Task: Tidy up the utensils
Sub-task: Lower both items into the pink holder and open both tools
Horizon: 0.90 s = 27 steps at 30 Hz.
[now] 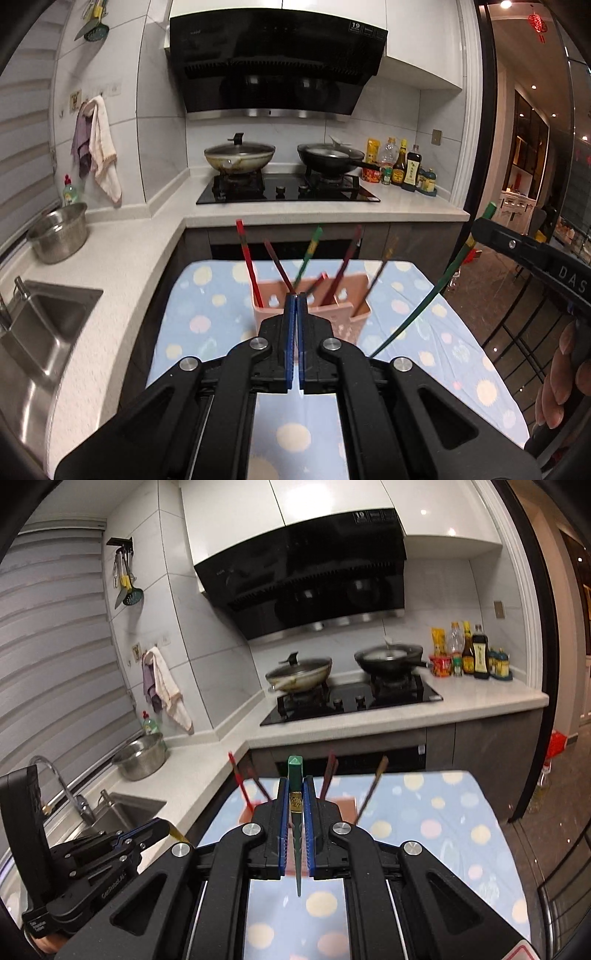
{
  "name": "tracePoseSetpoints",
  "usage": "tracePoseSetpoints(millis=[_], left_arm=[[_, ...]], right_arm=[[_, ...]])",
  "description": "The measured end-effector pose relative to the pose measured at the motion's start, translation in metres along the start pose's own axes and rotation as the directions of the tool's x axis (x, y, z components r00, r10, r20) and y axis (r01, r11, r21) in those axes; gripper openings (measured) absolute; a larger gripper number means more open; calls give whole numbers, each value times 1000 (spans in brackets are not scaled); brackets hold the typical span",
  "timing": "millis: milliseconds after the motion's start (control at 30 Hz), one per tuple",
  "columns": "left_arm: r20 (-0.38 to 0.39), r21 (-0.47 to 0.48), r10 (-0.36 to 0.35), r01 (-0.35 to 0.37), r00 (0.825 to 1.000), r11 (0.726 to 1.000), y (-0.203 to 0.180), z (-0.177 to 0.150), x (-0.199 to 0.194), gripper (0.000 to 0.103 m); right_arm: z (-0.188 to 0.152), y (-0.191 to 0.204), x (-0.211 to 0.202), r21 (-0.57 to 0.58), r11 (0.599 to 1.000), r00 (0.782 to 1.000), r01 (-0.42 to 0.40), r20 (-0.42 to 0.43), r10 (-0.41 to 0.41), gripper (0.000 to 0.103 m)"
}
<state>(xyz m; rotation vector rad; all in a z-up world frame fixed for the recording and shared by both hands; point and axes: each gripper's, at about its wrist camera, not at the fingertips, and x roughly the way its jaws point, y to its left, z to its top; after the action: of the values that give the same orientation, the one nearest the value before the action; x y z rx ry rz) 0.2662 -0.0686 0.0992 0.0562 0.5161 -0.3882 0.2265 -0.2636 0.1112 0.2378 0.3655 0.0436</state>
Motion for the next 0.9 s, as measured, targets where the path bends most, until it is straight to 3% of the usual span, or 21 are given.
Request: tracePoseSetpoints(millis=[233, 533, 900], left_arm=[[32, 19, 29, -30, 999, 999, 10, 42, 32, 1], [-6, -5, 34, -34, 999, 999, 28, 56, 81, 1], [-91, -27, 30, -33, 995, 999, 32, 35, 127, 1]], right_arm=[[35, 11, 34, -21, 1000, 998, 7, 66, -6, 7], [68, 6, 73, 15, 1000, 992, 17, 121, -19, 7], [34, -1, 133, 1, 999, 999, 39, -21, -39, 7]])
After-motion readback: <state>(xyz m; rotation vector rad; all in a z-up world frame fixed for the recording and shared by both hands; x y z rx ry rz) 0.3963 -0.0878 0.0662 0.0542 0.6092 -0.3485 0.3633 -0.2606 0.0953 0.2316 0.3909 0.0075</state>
